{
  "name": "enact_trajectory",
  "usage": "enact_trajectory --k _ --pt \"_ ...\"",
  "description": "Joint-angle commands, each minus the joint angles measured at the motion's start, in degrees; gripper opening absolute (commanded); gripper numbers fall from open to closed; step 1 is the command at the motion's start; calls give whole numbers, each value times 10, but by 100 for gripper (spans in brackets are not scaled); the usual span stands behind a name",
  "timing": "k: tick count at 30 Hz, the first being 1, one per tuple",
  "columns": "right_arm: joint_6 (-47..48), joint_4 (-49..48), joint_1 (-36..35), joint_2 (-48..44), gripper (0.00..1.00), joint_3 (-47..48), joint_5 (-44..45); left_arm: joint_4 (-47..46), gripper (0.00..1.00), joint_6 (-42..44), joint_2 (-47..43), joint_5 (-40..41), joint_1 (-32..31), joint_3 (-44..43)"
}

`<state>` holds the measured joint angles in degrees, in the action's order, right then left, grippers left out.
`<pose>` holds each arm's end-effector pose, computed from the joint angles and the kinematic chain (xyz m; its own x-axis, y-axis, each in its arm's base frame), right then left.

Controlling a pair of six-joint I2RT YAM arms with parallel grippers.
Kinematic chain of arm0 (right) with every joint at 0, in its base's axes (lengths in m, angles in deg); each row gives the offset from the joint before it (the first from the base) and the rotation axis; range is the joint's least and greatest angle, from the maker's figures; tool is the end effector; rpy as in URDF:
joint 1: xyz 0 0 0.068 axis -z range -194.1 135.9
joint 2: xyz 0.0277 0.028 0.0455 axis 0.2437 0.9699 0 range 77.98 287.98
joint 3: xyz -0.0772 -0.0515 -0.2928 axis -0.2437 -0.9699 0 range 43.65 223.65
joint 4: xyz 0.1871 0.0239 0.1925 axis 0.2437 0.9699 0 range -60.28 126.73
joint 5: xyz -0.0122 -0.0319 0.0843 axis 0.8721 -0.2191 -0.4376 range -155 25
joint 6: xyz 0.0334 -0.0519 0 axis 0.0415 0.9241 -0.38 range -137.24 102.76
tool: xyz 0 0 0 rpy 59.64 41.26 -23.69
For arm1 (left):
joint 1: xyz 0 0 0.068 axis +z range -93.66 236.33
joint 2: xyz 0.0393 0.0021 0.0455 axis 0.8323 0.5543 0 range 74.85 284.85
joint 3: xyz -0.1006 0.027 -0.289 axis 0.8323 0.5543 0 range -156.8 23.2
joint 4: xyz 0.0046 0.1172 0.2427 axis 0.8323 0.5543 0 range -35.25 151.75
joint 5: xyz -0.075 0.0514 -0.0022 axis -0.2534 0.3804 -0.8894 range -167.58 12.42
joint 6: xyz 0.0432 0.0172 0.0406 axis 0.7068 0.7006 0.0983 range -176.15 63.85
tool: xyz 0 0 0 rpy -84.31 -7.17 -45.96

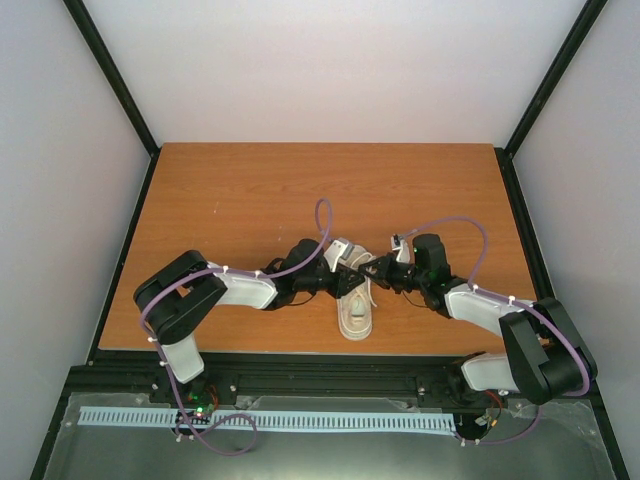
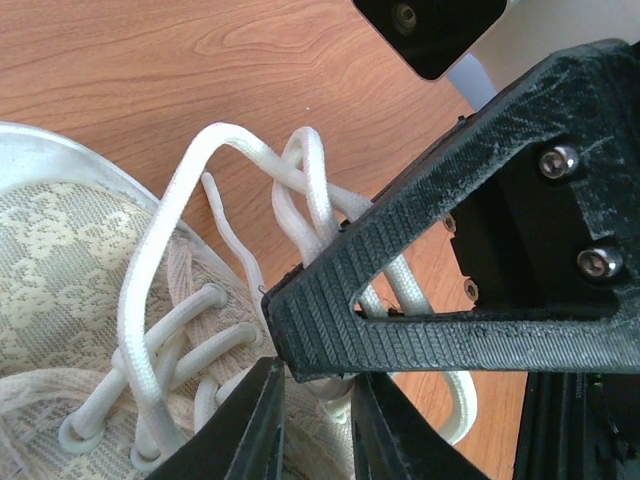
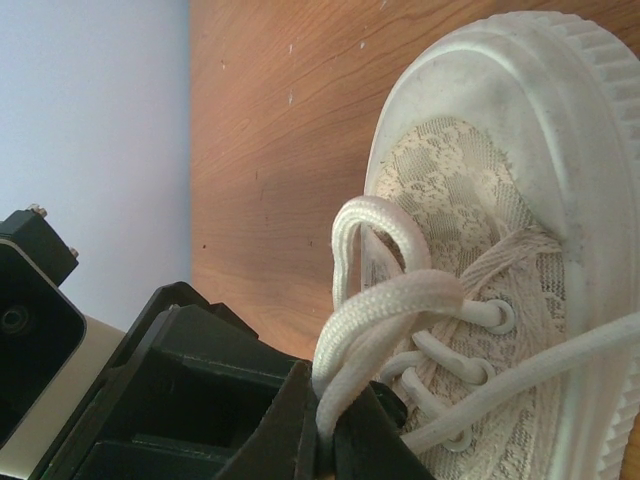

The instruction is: Tie the shoes

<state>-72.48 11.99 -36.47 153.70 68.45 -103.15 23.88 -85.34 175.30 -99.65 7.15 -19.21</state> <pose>0.2158 0.1199 0.1840 -0.9272 0.3171 -0.1993 -0.0273 0.4736 0.8803 0.2245 -0.2868 0.1711 -0.7092 0.1296 -0.6930 0.6575 0.4764 -0.5838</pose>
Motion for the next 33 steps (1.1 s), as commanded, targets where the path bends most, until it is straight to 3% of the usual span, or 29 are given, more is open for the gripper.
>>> enact_trajectory --k 1,8,15,20,25,33 --pt "-10 -28 -3 -15 3 -9 -31 -60 20 -9 8 1 -15 -30" --pt "4 -4 6 -30 3 -9 -25 -64 2 -18 -4 17 -15 -26" --pt "26 27 10 -35 5 -10 -10 -30 1 -11 -42 47 -15 -14" --pt "52 65 12 -55 35 -5 10 37 1 -1 -77 70 -15 -7" --pt "90 115 14 -87 57 7 30 100 1 2 -110 83 -15 -6" --pt "132 177 20 -129 78 6 68 215 1 11 -167 76 -15 -35"
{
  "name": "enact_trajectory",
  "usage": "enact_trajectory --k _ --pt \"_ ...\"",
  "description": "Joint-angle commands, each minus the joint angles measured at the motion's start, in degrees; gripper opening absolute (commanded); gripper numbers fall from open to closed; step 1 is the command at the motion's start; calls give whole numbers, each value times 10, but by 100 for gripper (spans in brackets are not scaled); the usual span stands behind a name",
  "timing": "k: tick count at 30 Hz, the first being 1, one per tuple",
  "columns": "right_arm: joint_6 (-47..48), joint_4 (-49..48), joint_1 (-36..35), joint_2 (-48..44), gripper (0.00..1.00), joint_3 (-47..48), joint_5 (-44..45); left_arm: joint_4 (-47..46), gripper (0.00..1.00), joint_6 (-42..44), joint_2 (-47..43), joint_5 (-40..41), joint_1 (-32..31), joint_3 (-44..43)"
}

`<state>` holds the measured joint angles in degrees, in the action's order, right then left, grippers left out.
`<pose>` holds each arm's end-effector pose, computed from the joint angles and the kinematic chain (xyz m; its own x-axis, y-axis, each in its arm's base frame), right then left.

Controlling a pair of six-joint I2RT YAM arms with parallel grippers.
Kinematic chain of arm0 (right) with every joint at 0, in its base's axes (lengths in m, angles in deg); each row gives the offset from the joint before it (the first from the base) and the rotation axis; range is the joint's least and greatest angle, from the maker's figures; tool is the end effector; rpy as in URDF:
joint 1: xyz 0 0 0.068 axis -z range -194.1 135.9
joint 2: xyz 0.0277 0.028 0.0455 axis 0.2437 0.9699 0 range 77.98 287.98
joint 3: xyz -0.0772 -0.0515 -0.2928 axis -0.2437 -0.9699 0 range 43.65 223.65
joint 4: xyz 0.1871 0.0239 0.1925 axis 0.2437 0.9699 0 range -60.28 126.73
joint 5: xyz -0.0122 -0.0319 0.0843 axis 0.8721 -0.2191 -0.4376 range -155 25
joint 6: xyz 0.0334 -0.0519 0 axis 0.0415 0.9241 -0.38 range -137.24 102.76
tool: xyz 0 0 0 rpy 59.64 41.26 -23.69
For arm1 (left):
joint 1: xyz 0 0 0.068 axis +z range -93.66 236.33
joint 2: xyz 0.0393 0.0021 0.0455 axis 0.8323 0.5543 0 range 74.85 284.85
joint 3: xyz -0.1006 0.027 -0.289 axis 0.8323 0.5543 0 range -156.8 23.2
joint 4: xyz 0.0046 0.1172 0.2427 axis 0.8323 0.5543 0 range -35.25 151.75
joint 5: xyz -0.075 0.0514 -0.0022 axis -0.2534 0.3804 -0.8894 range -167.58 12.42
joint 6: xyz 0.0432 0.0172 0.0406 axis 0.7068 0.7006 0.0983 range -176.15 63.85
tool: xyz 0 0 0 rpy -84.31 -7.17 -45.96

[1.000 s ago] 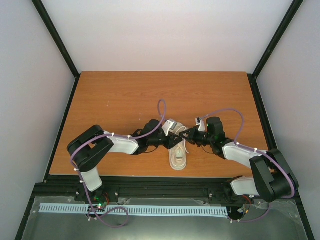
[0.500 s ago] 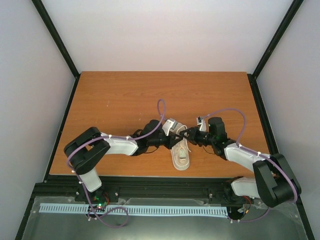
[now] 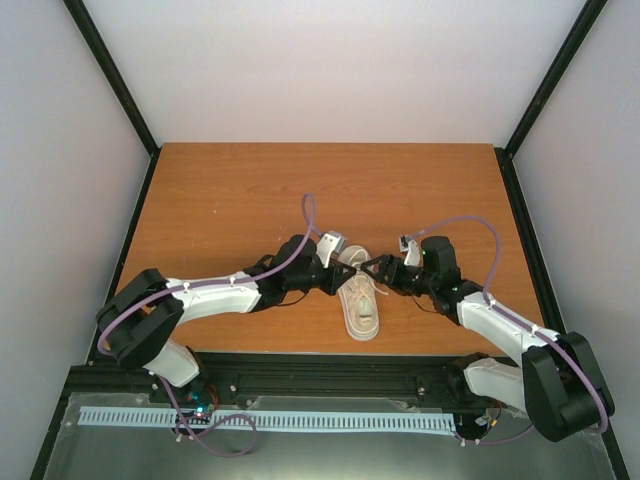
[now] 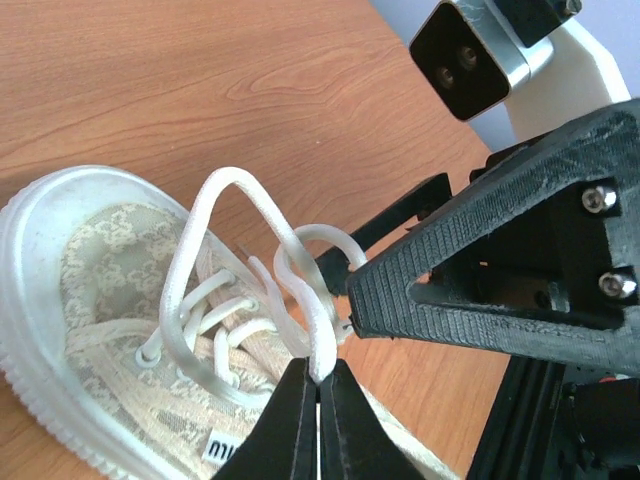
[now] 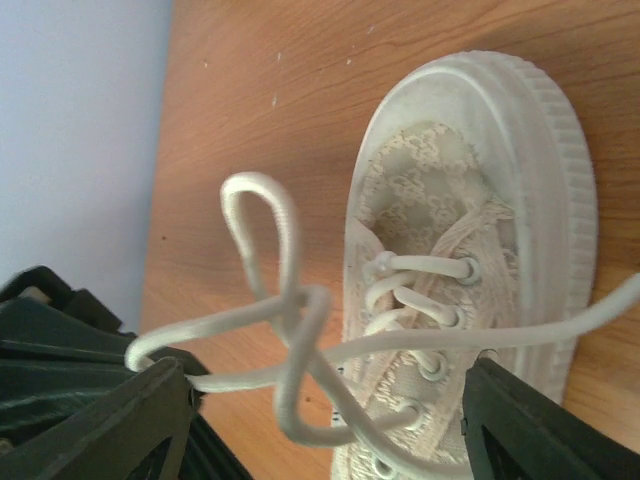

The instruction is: Tie the shoes

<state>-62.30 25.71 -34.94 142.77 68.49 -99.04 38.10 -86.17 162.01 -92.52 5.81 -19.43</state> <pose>0.1931 0.1014 0.2014 -0.8959 0.2866 -0.3393 -0.1191 0.5810 0.8052 0.2026 -0.2649 0.2218 -0.7030 0.0932 -0.7050 0.6225 0.5600 -0.5467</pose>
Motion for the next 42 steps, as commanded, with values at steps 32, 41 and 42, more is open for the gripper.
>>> enact_trajectory --k 32,41,42 --pt "211 23 3 -95 68 -53 13 607 1 175 -44 -154 68 -292" --pt "236 42 -3 -43 55 -18 104 671 1 199 -43 -114 67 -332" --pt "223 44 -3 -36 56 -17 117 675 1 203 -45 -103 68 -335"
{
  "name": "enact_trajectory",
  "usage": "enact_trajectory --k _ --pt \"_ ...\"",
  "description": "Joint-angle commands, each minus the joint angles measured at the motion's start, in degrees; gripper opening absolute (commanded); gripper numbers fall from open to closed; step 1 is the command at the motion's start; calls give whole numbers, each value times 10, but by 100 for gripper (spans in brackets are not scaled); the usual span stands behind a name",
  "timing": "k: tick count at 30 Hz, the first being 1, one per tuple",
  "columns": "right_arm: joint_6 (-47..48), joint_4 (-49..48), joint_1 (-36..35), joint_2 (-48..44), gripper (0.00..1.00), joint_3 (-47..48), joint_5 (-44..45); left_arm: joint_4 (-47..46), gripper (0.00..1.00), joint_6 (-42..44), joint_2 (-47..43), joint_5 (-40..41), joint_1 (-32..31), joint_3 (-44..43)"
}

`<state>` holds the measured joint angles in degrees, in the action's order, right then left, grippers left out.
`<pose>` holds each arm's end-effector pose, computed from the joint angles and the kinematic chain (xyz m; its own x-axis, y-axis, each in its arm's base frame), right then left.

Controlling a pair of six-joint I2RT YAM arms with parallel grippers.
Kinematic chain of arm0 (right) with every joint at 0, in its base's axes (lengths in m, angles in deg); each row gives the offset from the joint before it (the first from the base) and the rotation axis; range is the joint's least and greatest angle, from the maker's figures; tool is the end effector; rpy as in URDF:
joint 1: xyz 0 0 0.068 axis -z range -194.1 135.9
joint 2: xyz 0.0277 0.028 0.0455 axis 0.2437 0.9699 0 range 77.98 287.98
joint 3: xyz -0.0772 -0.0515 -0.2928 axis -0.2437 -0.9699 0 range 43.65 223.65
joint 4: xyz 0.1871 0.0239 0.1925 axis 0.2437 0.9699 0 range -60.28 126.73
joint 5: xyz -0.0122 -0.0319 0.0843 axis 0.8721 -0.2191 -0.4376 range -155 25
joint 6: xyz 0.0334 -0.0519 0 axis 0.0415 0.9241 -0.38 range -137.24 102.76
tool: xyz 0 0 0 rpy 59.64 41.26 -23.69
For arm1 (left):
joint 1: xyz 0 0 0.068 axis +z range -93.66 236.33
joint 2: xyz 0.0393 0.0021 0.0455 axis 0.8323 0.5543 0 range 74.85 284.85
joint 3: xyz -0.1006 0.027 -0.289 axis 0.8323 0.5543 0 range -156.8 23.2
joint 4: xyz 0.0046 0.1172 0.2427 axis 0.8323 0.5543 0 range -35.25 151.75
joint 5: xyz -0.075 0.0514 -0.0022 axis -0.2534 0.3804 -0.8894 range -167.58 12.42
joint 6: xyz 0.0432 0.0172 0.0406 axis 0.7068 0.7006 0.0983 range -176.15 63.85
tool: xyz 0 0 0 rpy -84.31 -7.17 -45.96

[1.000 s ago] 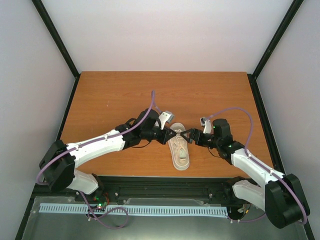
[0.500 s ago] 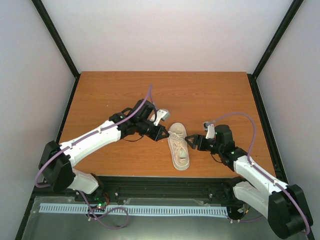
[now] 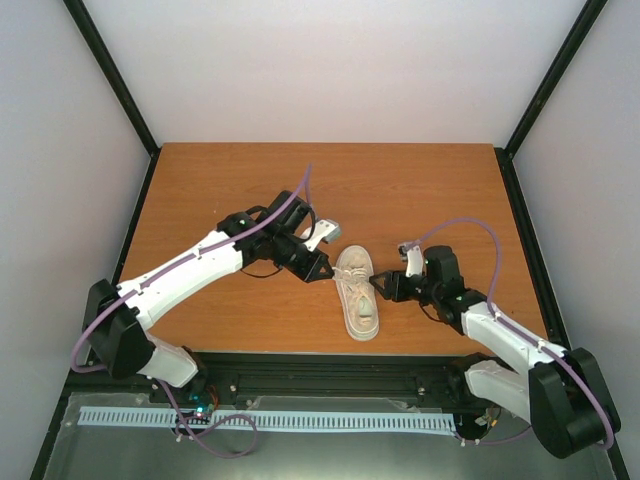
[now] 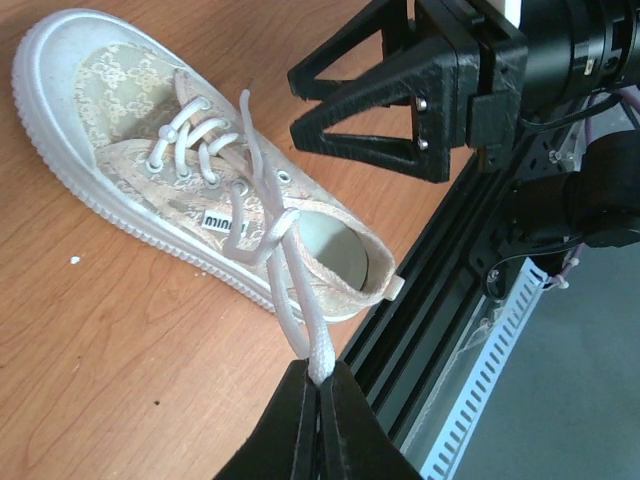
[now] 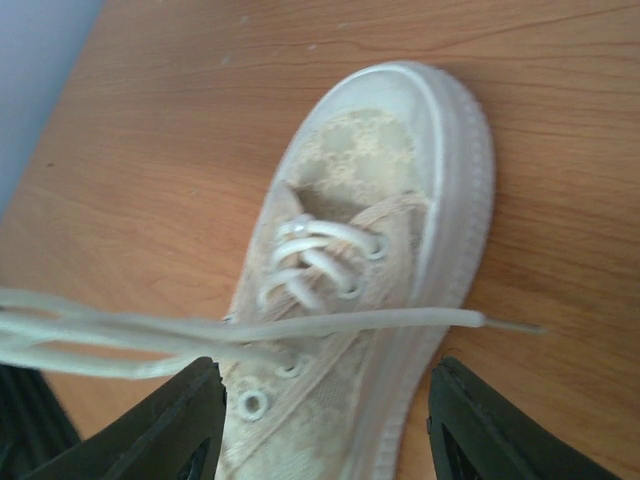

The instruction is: Tie the shoes

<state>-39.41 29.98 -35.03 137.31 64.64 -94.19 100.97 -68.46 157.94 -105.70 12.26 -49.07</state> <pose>0.1722 0.0902 0.1891 -0.7917 0.0500 -0.6089 -0.3985 0.7132 0.5767 0.2053 -0.2293 0.3255 -0.7590 0.4731 -0.4472 0.6508 0.5692 -0.5025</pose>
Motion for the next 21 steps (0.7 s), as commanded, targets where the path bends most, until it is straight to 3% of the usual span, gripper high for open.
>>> enact_trajectory --k 1,5,10,21 --pt "-27 4 -3 24 59 22 86 52 1 31 -7 36 3 -41" --pt "-141 -9 -3 47 67 15 100 80 1 45 -3 67 3 -50" --pt "-276 -39 -9 66 68 8 72 95 1 64 -1 87 2 -57" --pt "-388 -66 -24 106 71 18 81 105 1 105 -4 108 -14 -67"
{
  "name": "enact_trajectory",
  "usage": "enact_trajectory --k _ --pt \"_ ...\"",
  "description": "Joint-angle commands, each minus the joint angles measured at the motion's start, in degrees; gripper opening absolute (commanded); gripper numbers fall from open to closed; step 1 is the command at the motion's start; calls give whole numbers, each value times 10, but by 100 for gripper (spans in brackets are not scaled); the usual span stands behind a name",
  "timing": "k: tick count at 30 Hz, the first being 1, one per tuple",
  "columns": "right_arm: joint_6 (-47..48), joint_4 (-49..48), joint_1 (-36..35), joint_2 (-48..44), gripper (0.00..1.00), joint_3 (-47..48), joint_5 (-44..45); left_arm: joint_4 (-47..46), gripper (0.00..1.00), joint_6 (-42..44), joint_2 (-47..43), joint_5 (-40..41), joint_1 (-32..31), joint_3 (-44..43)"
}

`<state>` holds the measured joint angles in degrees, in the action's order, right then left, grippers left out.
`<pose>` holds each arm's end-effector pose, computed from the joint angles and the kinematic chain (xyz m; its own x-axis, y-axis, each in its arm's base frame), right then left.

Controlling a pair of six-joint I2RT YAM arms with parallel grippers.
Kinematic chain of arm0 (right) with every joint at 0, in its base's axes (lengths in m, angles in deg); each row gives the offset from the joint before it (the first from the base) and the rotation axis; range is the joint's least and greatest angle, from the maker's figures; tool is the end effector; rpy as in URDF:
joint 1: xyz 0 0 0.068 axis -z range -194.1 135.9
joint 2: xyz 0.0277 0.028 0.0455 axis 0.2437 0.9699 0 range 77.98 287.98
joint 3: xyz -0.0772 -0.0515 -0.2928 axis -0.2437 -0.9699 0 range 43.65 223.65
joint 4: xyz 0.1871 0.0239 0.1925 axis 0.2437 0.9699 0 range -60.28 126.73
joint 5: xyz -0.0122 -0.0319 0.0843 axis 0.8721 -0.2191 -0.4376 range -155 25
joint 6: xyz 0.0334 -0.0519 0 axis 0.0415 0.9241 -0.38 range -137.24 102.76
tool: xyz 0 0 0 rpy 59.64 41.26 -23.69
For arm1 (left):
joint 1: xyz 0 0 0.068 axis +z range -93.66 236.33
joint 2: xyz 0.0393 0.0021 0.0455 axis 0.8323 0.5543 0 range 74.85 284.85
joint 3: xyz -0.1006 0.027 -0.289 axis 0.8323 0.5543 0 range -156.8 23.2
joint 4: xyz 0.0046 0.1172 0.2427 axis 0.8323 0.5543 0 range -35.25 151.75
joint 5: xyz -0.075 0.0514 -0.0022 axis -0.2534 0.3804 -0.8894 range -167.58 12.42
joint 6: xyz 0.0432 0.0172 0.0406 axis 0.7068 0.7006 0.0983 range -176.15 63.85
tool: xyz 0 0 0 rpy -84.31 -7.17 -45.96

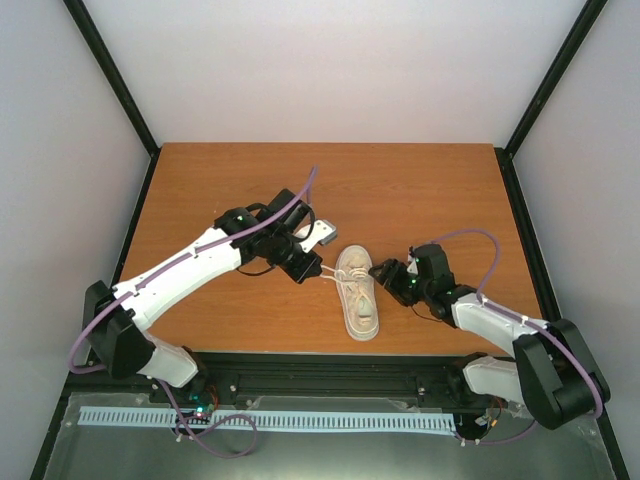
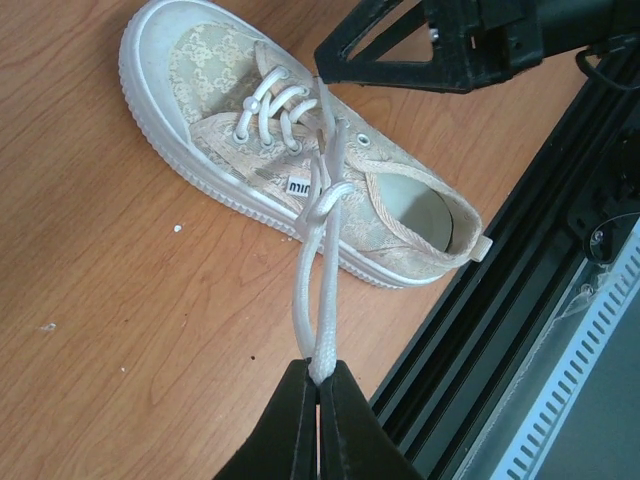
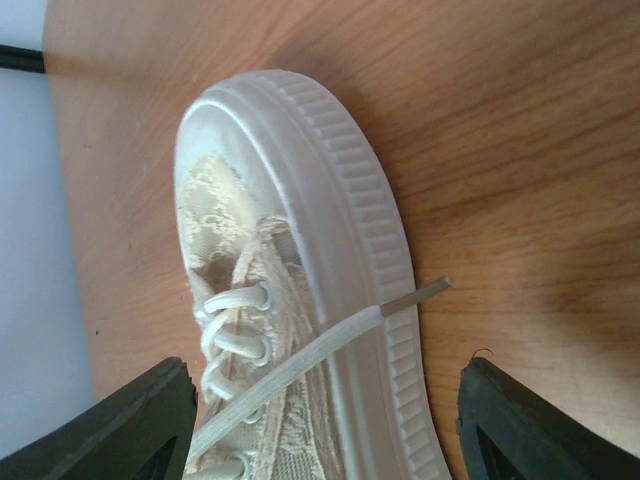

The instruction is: Tie the shoes

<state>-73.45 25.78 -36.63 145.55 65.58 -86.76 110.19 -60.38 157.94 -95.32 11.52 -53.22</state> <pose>0.1906 0.0978 0.1728 -0.8499 0.4831 -0.2103 0.1706 0.6299 0.7577 0.2016 -0.2203 0.3363 -0.6823 0.5788 -0.4467 0.7241 0.6195 -0.3032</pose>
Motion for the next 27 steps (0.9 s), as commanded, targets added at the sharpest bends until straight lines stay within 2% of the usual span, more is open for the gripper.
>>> enact_trajectory --k 1,6,8,12,16,20,27 --pt "-48 -28 -8 33 71 13 5 13 1 25 -5 1 -7 -26" --pt "-56 -56 -16 82 64 30 -5 13 1 30 -10 -2 -7 -25" --pt "-59 -60 -18 94 57 33 -2 15 1 32 -11 -4 -7 -26" --pt "-61 -49 -18 90 27 35 25 26 1 34 -15 23 -8 -27" --pt "-42 3 -17 58 9 48 81 35 1 34 -22 82 -12 -26" --pt "-15 52 -17 24 3 70 133 47 1 41 -21 166 -38 -32" --pt "29 136 -15 -35 3 99 216 53 1 41 -1 358 -100 -31"
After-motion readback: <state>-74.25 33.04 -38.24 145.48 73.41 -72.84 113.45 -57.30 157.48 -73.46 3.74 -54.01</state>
